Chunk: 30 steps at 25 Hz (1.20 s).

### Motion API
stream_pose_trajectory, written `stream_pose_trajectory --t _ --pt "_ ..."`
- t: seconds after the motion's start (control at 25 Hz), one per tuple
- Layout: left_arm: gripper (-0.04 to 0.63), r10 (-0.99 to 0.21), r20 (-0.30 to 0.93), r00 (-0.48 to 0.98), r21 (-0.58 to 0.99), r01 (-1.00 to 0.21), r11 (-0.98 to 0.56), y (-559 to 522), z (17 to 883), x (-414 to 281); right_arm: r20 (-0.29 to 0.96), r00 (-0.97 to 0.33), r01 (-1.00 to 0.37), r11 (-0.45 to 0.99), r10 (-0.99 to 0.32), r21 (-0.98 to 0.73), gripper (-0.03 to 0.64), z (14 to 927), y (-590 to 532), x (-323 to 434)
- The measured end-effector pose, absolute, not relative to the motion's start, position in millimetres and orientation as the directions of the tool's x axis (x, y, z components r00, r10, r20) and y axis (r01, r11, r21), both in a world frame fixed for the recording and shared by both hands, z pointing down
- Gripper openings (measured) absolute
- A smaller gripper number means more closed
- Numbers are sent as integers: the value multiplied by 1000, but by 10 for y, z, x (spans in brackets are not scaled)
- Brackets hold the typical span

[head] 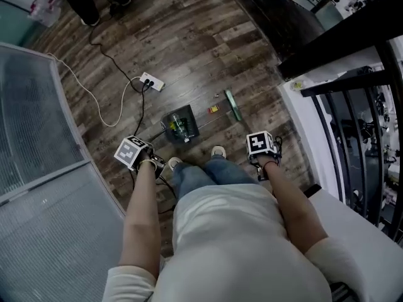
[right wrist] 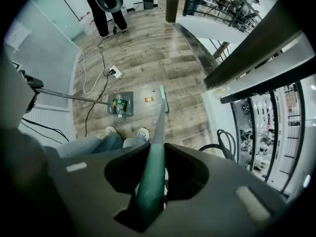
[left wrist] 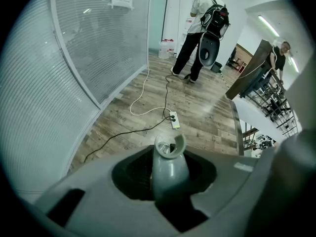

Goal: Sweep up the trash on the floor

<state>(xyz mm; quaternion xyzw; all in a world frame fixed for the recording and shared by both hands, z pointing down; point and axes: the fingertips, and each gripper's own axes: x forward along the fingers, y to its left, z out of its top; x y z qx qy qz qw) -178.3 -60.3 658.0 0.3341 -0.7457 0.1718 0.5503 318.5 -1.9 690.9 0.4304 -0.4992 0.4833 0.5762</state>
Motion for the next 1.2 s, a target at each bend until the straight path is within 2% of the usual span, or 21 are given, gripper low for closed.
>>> stream_pose_trajectory --t 0.48,0.92,1.2 --pt "94 -278 936 -214 80 -641 763 -532 6618 -1753 984 104 -930 365 143 45 95 7012 -13 3180" --pt "98 -279 937 -212 63 -681 729 -748 6629 -1638 981 6 -977 209 196 -36 95 6979 191 2817" --pt "103 -277 939 -204 71 -673 737 -808 6630 -1618 979 7 -970 240 202 -43 95 6970 321 2447"
